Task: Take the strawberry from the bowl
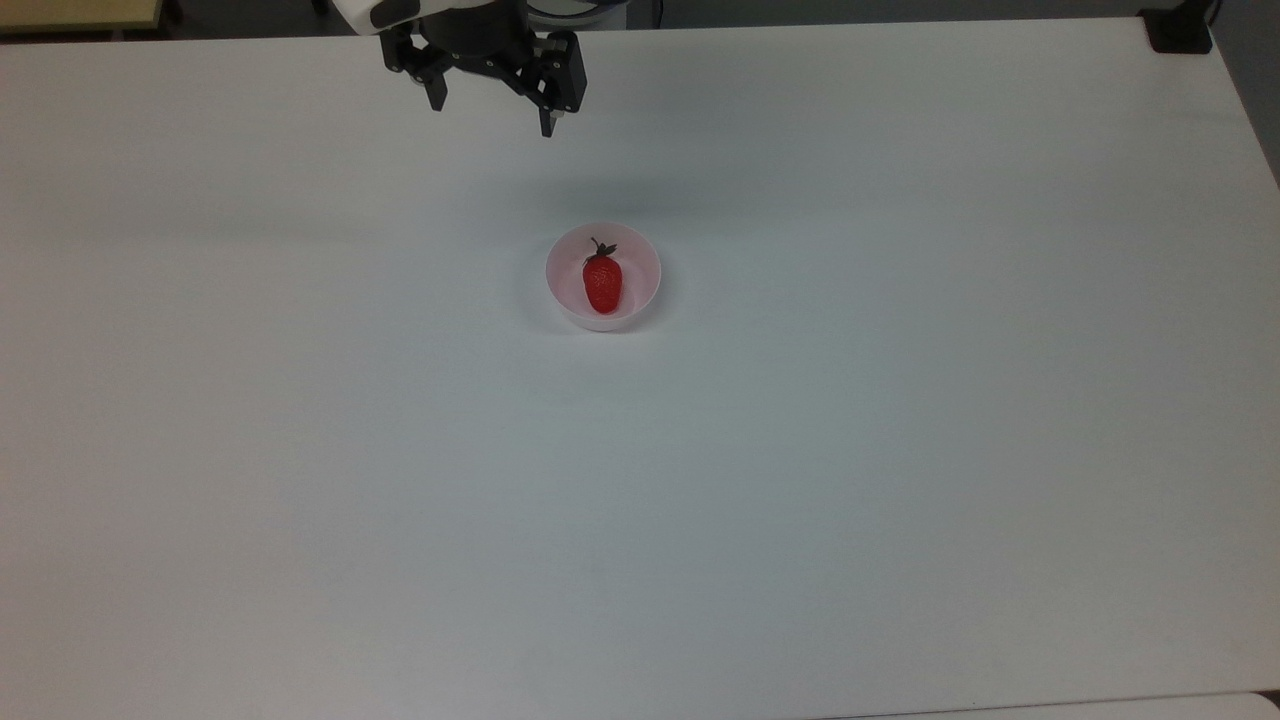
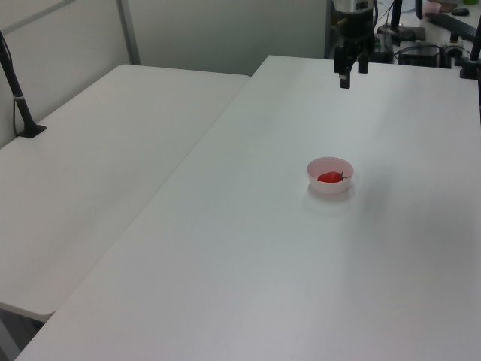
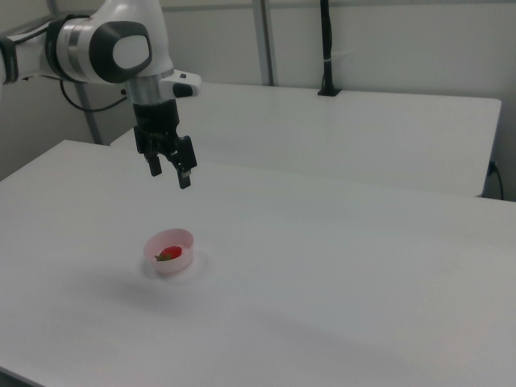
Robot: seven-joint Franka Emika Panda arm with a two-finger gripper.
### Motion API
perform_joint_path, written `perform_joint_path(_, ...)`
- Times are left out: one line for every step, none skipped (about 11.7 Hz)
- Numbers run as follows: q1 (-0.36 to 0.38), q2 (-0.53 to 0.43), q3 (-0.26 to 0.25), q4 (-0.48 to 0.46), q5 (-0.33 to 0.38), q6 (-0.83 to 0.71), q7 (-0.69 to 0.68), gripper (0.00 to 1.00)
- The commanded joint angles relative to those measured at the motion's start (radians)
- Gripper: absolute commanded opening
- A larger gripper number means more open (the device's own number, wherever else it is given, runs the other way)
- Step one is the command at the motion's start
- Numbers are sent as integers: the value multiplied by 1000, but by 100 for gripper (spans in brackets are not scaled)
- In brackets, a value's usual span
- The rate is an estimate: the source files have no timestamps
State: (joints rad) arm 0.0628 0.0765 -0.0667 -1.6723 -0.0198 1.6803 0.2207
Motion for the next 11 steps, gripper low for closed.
perform_joint_path(14,25,-13,20,-32,14,-12,100)
perform_joint_path(14,28,-15,22,-32,16,-12,100)
perform_joint_path(14,28,-15,22,-32,18,-12,100)
perform_joint_path(14,28,-15,22,-32,28,-12,100)
perform_joint_path(14,29,-15,22,-32,30,-12,100)
perform_joint_path(11,29,-16,22,-32,32,-12,100)
perform_joint_path(-3,29,-16,23,-32,33,-14,100)
perform_joint_path(-20,29,-16,45,-32,47,-14,100)
perform_joint_path(-37,29,-16,49,-31,61,-15,100)
perform_joint_path(-35,35,-16,51,-31,67,-15,100)
perform_joint_path(-37,36,-16,51,-31,68,-15,100)
